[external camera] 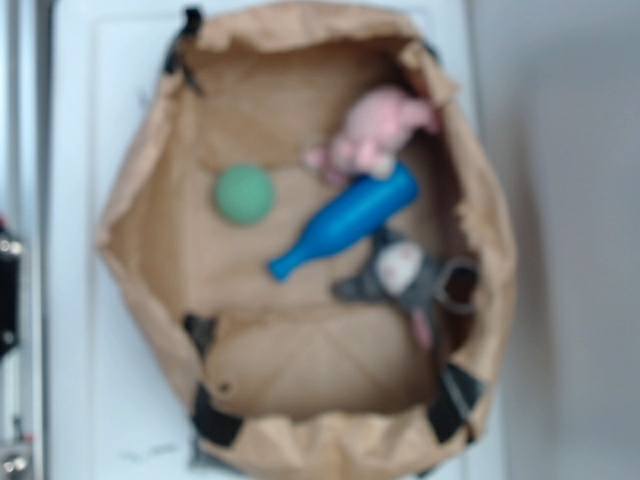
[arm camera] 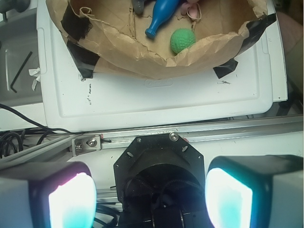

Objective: Grab the green ball.

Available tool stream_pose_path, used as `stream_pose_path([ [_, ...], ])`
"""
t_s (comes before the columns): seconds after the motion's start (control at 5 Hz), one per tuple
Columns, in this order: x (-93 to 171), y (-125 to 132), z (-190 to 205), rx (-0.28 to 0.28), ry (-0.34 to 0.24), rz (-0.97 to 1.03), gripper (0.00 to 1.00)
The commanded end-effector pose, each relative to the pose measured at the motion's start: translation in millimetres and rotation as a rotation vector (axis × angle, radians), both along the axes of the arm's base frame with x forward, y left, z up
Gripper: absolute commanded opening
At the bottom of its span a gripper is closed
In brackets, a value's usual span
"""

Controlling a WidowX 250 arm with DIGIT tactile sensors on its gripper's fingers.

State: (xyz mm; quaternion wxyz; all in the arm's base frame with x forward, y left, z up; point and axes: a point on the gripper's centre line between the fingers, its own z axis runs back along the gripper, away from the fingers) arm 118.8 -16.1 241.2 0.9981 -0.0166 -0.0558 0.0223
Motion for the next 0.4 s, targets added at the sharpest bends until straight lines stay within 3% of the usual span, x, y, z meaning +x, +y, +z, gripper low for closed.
stream_pose_path([
  [0.0,0,0,0,0.0,0.0,0.0,1.0],
  [0.2,34,14,5,-0.037,0.006,0.039,1.0],
])
